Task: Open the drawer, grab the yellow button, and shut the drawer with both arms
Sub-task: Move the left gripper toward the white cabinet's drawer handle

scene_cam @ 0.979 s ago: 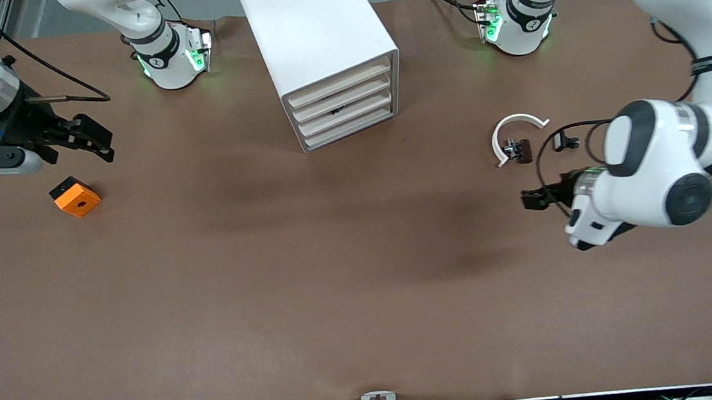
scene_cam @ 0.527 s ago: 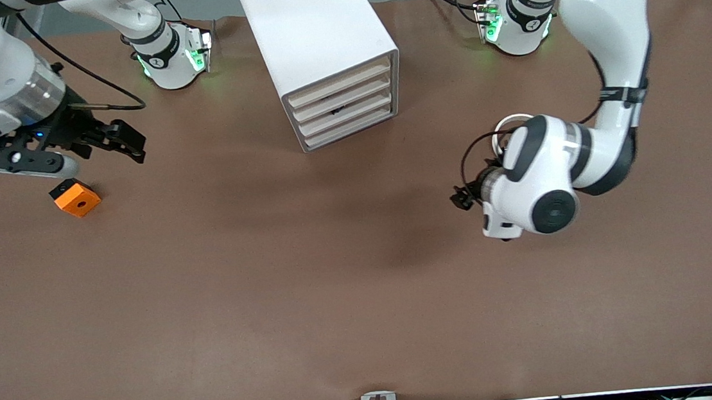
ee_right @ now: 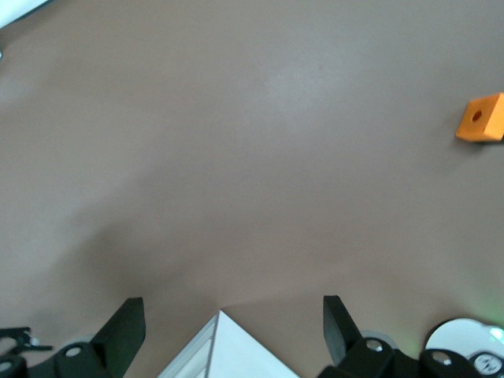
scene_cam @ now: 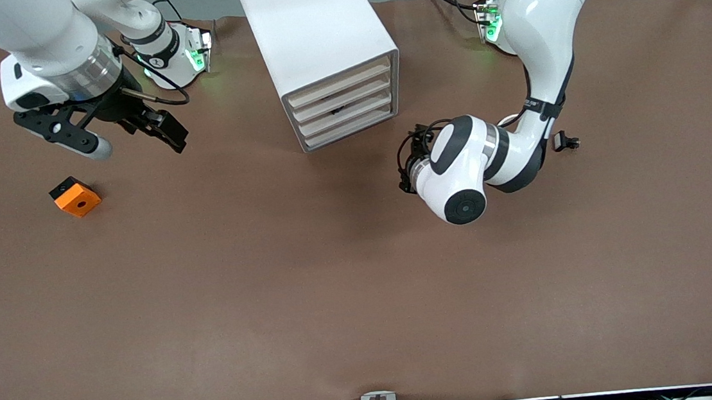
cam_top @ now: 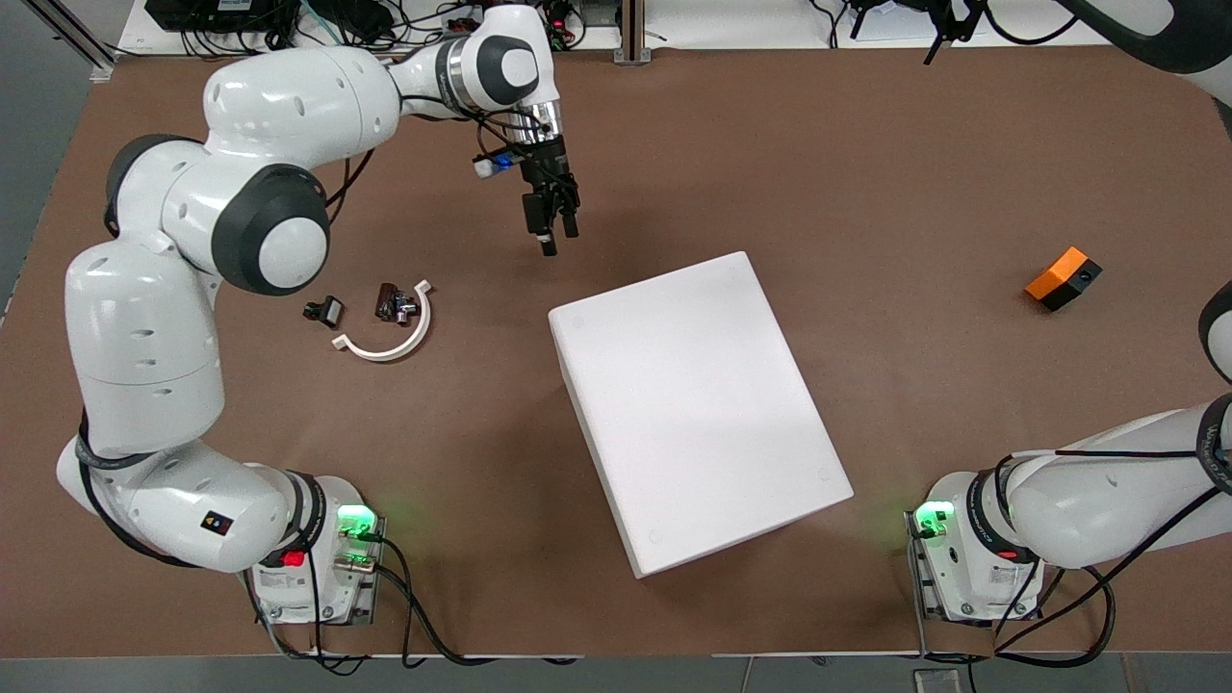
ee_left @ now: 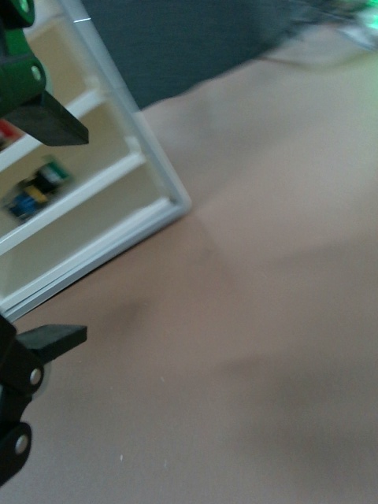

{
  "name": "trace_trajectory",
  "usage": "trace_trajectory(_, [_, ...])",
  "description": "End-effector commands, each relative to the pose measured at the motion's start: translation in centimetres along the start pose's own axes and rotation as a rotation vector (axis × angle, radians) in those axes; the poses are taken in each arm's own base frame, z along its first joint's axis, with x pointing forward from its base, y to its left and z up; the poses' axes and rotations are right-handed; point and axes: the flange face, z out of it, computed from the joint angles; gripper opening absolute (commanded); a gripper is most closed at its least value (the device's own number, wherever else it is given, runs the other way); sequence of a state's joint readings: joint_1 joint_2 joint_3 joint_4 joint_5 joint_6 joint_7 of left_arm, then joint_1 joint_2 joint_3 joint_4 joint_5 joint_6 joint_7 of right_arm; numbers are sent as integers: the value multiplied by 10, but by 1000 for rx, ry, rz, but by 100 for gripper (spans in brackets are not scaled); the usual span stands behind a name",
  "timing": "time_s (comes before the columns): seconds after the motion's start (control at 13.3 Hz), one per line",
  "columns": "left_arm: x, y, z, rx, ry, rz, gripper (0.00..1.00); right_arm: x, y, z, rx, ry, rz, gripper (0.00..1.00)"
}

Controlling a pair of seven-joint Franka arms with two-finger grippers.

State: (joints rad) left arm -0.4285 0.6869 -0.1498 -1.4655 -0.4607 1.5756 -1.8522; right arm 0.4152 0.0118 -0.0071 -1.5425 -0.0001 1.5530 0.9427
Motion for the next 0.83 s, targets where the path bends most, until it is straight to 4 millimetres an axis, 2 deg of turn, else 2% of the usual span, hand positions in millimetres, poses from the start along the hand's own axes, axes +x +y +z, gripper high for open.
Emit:
trace_trajectory(0.0, [-9, 1, 5, 51, -64, -145, 100, -8, -12, 1, -10, 4, 35, 100])
trace_trajectory(0.08, [-25, -8, 18, 98, -61, -156, 100, -16, -18, 2, -16, 7, 21, 100])
trace_trajectory(0.15, [-33, -13, 22, 127, -63, -201, 100, -17, -19, 2, -11, 6, 51, 100])
trace_trajectory(0.3, [-41, -17, 24, 175, -120, -253, 100, -17, -20, 4, -9, 0, 84, 100])
trace_trajectory(0.38, [-45, -20, 24, 213, -159, -274, 100, -16, -24, 11, -18, -8, 82, 100])
trace_trajectory(0.6, [-60, -31, 30, 307, -191, -328, 79, -31, -34, 16, -15, -50, 54, 100])
trace_trajectory(0.75, [-63, -34, 36, 367, -209, -362, 78, -36, -37, 15, 18, -107, 62, 100])
